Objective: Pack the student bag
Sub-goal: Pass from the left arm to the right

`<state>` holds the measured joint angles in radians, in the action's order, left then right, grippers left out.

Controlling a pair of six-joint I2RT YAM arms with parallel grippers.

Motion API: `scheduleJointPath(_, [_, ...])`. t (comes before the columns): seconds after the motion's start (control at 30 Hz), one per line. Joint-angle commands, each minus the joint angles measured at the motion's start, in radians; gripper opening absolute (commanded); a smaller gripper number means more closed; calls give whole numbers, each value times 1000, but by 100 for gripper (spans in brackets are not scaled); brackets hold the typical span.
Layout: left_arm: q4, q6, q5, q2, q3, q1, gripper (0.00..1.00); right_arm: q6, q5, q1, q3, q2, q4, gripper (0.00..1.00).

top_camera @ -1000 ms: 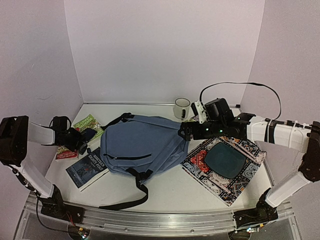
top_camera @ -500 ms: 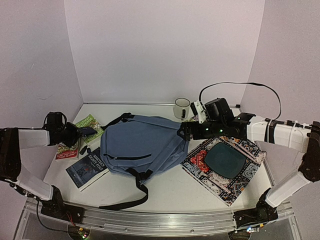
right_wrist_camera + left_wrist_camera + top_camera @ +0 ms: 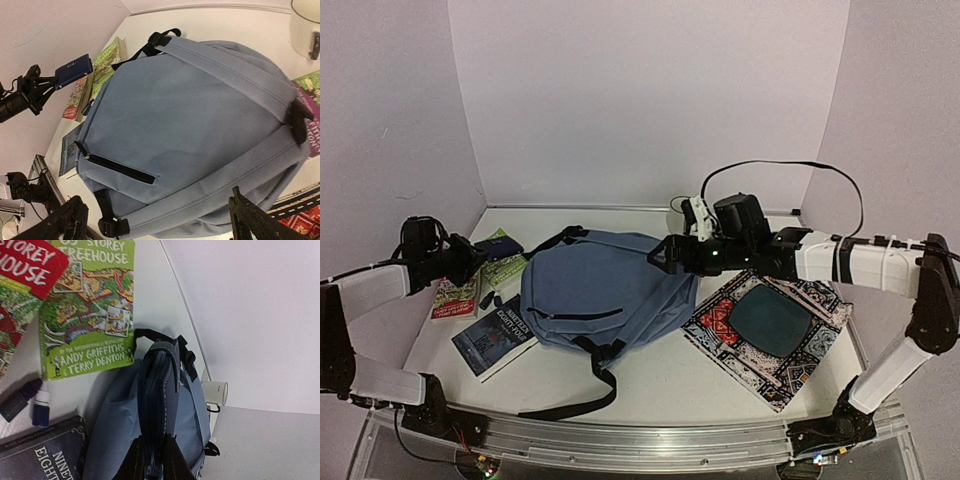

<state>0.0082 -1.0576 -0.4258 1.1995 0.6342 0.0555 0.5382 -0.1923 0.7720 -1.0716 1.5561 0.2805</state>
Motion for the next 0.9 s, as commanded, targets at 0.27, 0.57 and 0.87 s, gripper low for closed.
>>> scheduleJointPath(0.27, [152, -176, -126, -138, -25, -217, 0, 273, -138, 51, -54, 102, 272, 98])
scheduleJointPath(0.57, [215, -289, 44, -193, -19, -432, 0, 514, -95, 125, -44, 179, 509, 96])
scheduleJointPath(0.87, [413, -396, 228, -173, -57, -654, 0, 645, -43, 179, -52, 241, 694, 92])
